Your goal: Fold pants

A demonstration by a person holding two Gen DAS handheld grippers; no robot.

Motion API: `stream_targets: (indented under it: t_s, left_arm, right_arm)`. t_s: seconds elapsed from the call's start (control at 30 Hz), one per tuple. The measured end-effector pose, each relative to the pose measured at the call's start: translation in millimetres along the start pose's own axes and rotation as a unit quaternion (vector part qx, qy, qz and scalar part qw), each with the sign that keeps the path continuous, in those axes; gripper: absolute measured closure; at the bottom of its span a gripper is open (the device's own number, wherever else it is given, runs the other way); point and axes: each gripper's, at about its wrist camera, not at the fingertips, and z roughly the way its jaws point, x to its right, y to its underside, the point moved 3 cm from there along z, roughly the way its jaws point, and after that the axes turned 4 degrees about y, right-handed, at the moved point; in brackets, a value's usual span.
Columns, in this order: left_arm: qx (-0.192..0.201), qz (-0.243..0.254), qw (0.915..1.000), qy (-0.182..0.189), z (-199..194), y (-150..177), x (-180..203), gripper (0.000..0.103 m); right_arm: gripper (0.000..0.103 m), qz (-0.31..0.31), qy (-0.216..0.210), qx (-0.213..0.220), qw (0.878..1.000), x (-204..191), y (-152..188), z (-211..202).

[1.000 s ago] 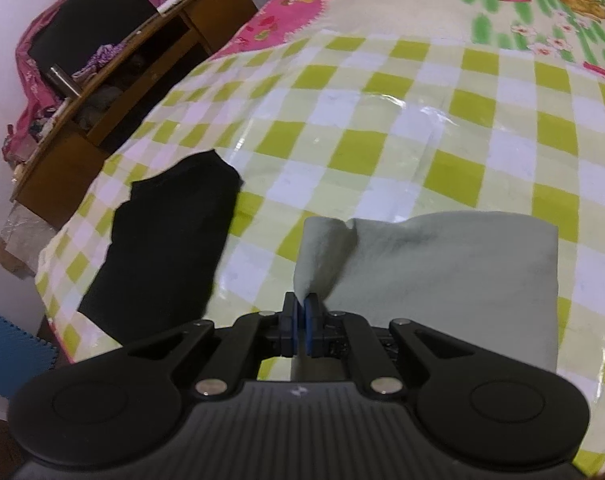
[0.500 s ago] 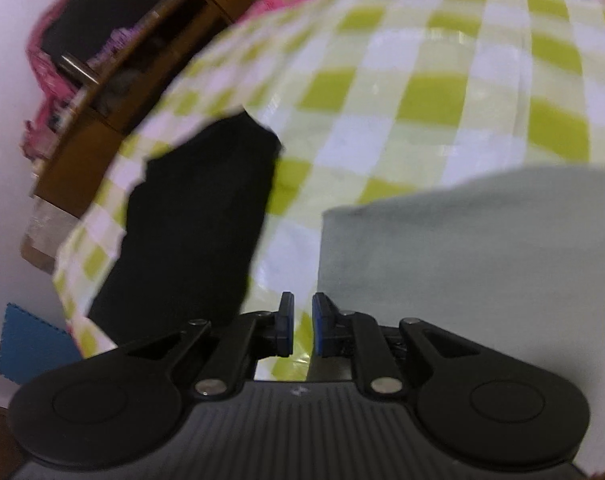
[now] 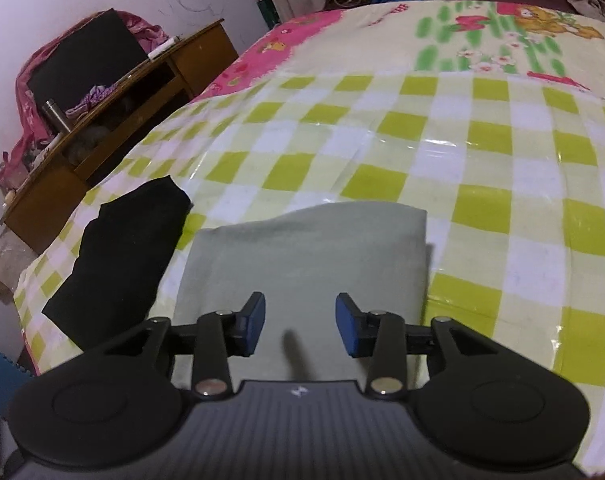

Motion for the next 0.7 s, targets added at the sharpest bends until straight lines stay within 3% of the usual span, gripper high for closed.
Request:
stream_targets:
  t_s: [0.17,0.23,0.33,0.4,0.47,0.7]
  left_arm:
    - [-0.059,-0.01,0.9976,-0.033,31.7,6.2,-22.6,0.062]
    - [-0.051,-0.005,0.9981,-0.034,24.0,1.8,-20.0,0.062]
    - [-0.031,0.041,0.9974,-0.051,21.8,-3.9,-4.3,0.059]
    - [-0.06,0.05,0.9952,-0.059,38.0,-0.9,-2.7,0.055]
    - [-0.08,0.048,0.9936,-0.063,48.8,7.5,-6.5,0.049]
    - [-0.069,0.021,0.9962,-0.049,32.4,5.8,-14.1,0.048]
  right_arm:
    - [0.06,0.045,-0.015,-0.033,0.998,34.9,21.8,20.4]
    - [0.058,0.046,-0.019,-0.034,0.998,35.6,26.3,26.0]
    - [0.058,0.029,-0.014,-0.022,0.999,27.2,30.3,33.7]
    - [0.058,0.025,-0.017,-0.014,0.999,23.3,28.9,31.6]
    - [0.059,0.05,-0.024,-0.015,0.998,34.8,32.6,23.8]
    - [0.059,0.073,-0.056,-0.001,0.996,50.8,51.6,1.3]
